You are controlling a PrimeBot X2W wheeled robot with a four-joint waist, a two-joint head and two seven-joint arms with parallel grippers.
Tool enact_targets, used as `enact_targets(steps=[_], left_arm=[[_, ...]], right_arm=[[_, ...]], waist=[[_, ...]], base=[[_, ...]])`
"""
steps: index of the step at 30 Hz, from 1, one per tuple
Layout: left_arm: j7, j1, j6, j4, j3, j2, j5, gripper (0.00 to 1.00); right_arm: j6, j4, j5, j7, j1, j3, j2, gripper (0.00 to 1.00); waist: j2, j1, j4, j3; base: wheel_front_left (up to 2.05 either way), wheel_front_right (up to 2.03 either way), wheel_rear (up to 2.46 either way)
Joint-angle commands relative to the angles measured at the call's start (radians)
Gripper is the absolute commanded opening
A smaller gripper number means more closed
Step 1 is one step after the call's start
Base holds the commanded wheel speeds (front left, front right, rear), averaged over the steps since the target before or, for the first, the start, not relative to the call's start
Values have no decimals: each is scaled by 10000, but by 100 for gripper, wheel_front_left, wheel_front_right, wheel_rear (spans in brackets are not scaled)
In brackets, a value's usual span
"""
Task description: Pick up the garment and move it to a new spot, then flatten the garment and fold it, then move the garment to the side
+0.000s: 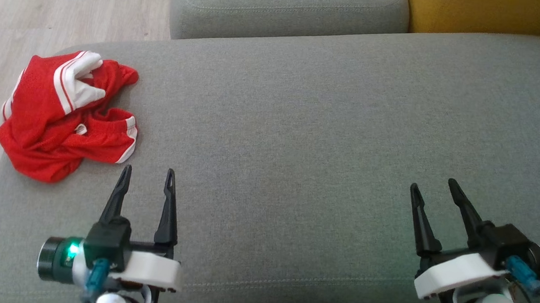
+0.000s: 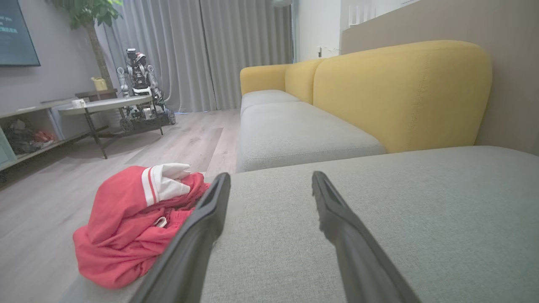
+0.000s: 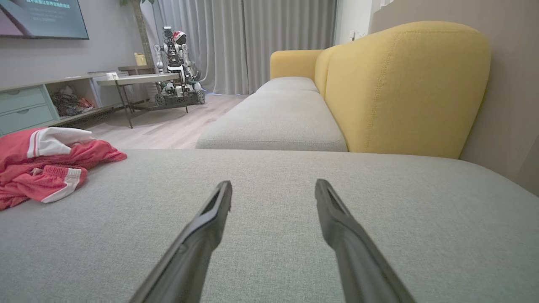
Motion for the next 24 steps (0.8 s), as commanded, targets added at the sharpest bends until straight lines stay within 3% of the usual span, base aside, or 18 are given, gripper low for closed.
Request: enact_targets(steps=[1,8,24], left_arm=[[-150,-335,39,-419,348,94,358,100],[-356,-249,-77,-527,239,74,1333,100],[-356,-67,-557,-322,610,-240,1405,100]], right_arm=[[0,-394,-355,-195,-450,259,-129,100],[0,-417,-1324,-400,-405,364,-137,100],[0,-310,-1308,-400,-360,373,-137,100]], waist=[[0,0,3,-4],[0,0,79,-94],[0,0,251,-162]], base=[[0,0,0],[0,0,0],[0,0,0]])
